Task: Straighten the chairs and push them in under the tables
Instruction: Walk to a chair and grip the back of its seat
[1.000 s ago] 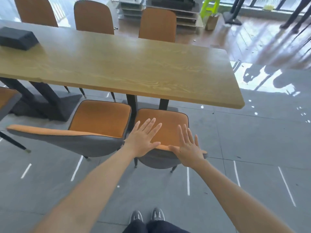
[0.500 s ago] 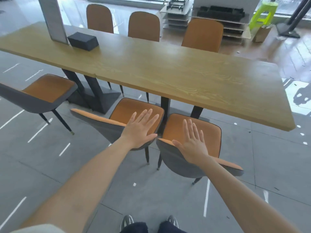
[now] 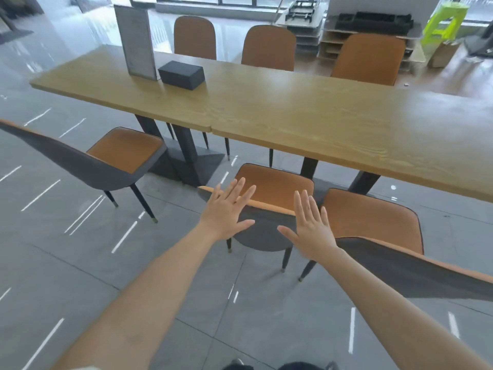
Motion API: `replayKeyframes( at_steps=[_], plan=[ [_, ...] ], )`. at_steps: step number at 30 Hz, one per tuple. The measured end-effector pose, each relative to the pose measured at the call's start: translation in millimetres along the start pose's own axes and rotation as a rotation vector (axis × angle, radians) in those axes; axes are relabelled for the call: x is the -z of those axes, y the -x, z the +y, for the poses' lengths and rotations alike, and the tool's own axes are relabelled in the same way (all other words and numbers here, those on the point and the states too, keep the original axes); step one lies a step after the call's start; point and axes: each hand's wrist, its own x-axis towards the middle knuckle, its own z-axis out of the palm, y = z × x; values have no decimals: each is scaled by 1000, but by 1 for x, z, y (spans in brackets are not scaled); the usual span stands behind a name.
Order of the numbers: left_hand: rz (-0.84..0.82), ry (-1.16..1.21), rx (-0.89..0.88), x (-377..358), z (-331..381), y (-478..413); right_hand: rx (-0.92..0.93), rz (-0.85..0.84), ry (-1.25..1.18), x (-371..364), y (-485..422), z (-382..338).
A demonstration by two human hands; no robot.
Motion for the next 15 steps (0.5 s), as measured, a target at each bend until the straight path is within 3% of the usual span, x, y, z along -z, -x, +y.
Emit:
replayKeyframes(
  at_steps=[5, 15],
  plan=[
    [-37, -26, -23, -14, -46, -6, -62, -23, 13, -10, -18, -37],
    [-156, -76, -82, -40, -80, -66, -143, -99, -19, -21, -66, -31]
  ],
)
